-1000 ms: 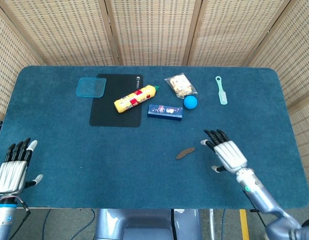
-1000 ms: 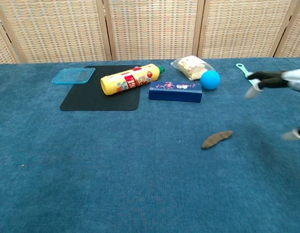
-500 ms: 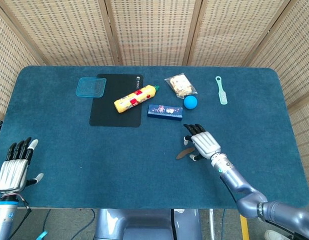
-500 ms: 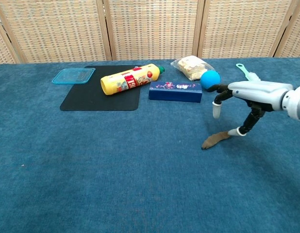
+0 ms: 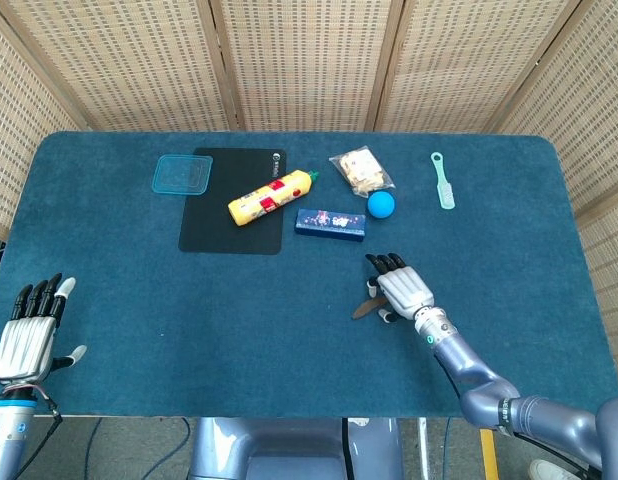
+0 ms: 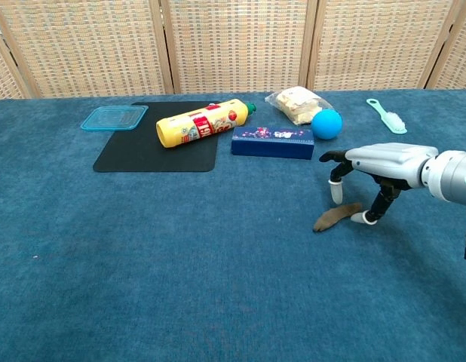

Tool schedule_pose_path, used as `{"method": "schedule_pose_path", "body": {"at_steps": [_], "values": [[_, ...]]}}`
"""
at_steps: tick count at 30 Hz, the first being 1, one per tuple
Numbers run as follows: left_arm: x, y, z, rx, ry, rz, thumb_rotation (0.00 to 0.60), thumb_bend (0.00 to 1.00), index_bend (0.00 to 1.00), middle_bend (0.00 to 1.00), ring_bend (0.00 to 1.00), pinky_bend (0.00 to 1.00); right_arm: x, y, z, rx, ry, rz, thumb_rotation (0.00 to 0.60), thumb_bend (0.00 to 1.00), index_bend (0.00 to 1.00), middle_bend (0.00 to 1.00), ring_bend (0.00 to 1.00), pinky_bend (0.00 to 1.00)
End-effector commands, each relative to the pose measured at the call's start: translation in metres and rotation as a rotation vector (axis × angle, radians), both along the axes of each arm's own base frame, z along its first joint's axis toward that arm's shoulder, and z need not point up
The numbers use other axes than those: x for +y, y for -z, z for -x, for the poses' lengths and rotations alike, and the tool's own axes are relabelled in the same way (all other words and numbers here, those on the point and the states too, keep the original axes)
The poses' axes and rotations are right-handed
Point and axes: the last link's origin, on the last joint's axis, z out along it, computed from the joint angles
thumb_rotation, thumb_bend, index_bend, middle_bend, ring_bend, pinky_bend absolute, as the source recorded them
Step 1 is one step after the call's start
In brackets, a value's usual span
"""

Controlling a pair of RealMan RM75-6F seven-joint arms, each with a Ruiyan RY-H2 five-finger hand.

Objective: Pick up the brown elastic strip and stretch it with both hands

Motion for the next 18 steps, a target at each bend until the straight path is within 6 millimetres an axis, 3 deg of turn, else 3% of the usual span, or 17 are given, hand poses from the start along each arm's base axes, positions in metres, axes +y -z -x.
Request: {"method": "schedule_pose_path", "body": {"at_steps": [1, 18], "values": [[0.000, 0.000, 0.000, 0.000, 0.001, 0.002, 0.600, 0.00, 0.00, 0.00, 0.00, 0.00, 0.000, 0.002, -0.001, 0.007, -0.006, 0.001, 0.600, 0.44, 0.49, 0.00, 0.00, 0.00], [0.001, 0.000, 0.002, -0.003, -0.002, 0.003, 0.600, 0.00, 0.00, 0.00, 0.00, 0.00, -0.008, 0.013, -0.001, 0.017, 0.023, 0.021, 0.600, 0.51, 0.50, 0.00, 0.00, 0.00]]}}
